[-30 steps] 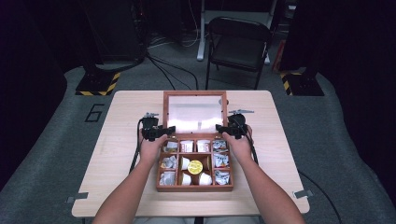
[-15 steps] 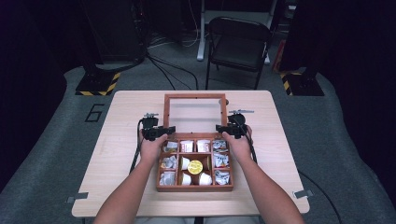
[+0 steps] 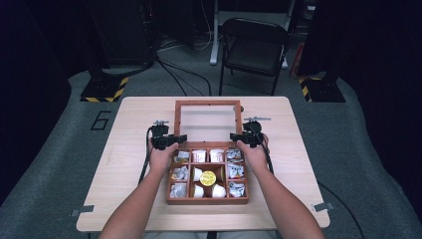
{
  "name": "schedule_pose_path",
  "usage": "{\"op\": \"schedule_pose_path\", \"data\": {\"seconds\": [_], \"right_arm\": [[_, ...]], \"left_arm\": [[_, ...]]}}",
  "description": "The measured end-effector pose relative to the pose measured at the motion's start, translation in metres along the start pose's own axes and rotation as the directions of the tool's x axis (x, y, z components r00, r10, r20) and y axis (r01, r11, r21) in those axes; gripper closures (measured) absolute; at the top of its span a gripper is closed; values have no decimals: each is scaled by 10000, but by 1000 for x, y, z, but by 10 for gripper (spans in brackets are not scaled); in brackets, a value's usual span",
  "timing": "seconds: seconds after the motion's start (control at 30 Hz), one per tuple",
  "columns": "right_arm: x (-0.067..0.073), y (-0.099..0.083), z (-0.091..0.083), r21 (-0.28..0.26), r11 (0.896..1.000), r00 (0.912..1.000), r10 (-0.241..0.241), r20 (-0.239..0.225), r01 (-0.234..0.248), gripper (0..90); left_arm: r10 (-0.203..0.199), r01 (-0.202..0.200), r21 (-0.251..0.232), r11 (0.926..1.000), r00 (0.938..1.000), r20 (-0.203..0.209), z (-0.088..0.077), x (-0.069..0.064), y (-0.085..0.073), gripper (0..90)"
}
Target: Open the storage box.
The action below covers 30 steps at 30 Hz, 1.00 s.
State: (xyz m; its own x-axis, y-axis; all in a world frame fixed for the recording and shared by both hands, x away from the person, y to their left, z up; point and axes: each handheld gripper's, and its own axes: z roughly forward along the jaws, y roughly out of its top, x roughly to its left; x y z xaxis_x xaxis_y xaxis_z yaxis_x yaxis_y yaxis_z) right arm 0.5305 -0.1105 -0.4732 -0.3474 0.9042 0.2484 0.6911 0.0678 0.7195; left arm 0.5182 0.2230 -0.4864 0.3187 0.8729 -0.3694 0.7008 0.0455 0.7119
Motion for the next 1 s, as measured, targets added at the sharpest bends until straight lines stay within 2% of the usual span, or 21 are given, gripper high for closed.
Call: {"op": "schedule_pose_path", "data": {"seconds": [0.2, 0.3, 0.33, 0.47, 0.57, 0.67, 0.77, 1.0], "right_arm": [[2, 0, 1, 96, 9999, 10000, 66, 31, -67, 391], [1, 0, 2, 89, 9999, 10000, -51, 45, 51, 388], [1, -1, 2, 127, 9999, 10000, 59, 23, -59, 388], [1, -1, 2, 145, 9999, 10000, 94, 20, -94, 384], [1, -1, 3, 157, 9999, 10000, 49, 5, -49, 381], [1, -1, 3, 185, 9998, 10000, 97, -2, -97, 378], [2, 0, 4, 210, 9997, 10000, 94, 34, -95, 368], [2, 2, 6, 483, 9988, 10000, 69, 63, -72, 351]], "left_arm": [[-71, 71, 63, 10000, 10000, 12, 2, -1, 0, 386], [-142, 142, 93, 9999, 9999, 13, 3, -1, 0, 378], [-164, 164, 101, 9998, 9999, 4, 3, -1, 0, 377], [-145, 147, 113, 9998, 9998, -140, 5, -3, 0, 359], [-229, 234, 240, 9994, 9995, -213, 5, -5, 1, 350], [-145, 160, 455, 9988, 9994, -324, 6, -6, 4, 339], [-88, 104, 544, 9985, 9996, -284, 7, -5, 5, 335], [-280, 294, 540, 9981, 9992, -271, 8, -5, 4, 329]]}}
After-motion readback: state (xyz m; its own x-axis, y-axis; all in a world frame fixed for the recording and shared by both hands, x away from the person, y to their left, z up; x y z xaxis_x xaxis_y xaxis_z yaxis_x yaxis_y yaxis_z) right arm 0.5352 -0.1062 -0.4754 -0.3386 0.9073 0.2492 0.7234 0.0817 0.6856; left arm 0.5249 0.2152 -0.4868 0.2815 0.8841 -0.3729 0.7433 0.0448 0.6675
